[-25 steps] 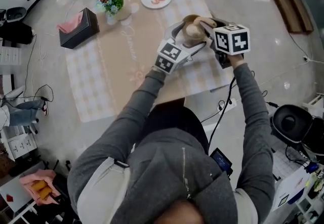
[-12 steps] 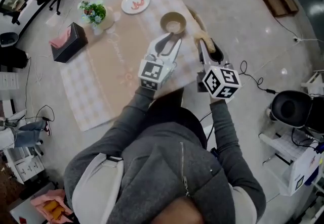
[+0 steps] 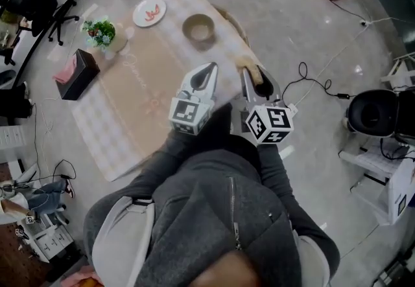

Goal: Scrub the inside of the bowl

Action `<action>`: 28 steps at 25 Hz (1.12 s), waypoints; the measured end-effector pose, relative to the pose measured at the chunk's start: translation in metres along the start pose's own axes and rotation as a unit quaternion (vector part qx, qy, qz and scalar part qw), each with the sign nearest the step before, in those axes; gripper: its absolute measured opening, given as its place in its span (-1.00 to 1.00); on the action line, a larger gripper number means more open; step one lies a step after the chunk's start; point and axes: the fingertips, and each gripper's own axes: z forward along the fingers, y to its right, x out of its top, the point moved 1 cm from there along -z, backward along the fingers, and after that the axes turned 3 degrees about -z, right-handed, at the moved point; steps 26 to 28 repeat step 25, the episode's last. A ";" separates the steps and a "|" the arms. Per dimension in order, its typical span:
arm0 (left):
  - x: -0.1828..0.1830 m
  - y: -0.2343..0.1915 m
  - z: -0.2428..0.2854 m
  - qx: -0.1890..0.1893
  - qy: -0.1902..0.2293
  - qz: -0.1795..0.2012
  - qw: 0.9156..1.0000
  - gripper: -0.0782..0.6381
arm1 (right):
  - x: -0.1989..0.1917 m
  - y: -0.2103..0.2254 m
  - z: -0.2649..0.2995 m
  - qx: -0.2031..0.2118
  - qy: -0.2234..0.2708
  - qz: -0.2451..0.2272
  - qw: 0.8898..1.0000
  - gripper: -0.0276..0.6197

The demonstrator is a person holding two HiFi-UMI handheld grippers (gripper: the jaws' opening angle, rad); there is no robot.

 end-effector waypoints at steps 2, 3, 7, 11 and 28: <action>-0.009 0.011 -0.002 -0.011 -0.006 -0.012 1.000 -0.76 | -0.001 0.004 -0.003 -0.007 -0.001 -0.004 1.000 -0.53; -0.013 0.015 -0.004 -0.016 -0.010 -0.017 1.000 -0.76 | -0.003 0.005 -0.005 -0.010 -0.004 -0.005 1.000 -0.53; -0.020 0.031 -0.002 -0.036 -0.020 -0.021 0.999 -0.76 | -0.007 0.006 -0.009 -0.013 -0.015 -0.009 1.000 -0.53; -0.012 0.044 0.003 -0.052 -0.014 -0.026 0.998 -0.76 | -0.008 0.006 -0.012 -0.011 -0.024 -0.012 1.000 -0.53; -0.023 0.046 -0.001 -0.059 -0.019 -0.021 0.998 -0.76 | -0.019 -0.002 -0.015 -0.003 -0.046 -0.008 0.999 -0.53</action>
